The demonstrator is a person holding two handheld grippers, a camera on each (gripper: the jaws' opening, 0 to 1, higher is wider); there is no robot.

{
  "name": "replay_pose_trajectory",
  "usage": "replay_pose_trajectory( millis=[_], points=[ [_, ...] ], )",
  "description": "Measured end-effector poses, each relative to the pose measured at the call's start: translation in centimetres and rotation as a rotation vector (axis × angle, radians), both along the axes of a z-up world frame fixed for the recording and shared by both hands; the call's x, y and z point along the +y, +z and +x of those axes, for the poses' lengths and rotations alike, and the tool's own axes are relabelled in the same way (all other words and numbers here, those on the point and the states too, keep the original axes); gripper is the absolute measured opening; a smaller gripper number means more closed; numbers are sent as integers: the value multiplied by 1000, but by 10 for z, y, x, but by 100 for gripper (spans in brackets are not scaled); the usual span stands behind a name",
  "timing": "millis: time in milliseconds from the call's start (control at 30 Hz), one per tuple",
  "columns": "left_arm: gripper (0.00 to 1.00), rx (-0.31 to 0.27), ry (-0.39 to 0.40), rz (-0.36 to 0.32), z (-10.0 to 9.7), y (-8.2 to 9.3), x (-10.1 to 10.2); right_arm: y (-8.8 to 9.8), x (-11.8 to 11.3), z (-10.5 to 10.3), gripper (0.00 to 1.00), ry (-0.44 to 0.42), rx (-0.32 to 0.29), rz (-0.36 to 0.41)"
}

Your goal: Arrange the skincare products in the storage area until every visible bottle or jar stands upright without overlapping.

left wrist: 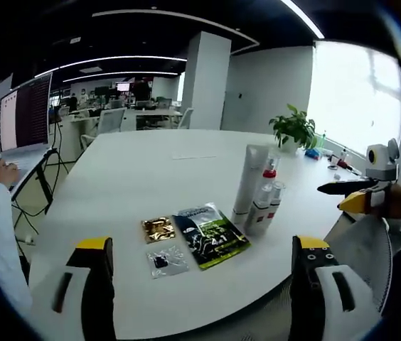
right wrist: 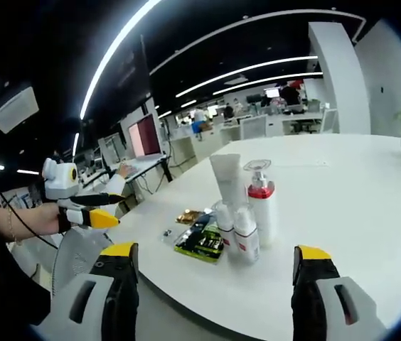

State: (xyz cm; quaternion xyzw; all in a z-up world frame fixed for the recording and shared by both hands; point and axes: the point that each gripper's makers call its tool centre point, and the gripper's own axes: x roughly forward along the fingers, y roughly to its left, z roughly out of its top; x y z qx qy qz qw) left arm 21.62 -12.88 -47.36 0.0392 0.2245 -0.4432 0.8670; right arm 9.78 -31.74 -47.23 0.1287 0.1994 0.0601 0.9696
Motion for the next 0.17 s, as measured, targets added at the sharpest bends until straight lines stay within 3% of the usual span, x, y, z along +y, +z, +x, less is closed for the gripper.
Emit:
replay_pose_trajectory(
  millis=[167],
  points=[
    [98,6,-2,1,-1,0,1,0,1,-1,93,2,3,3]
  ],
)
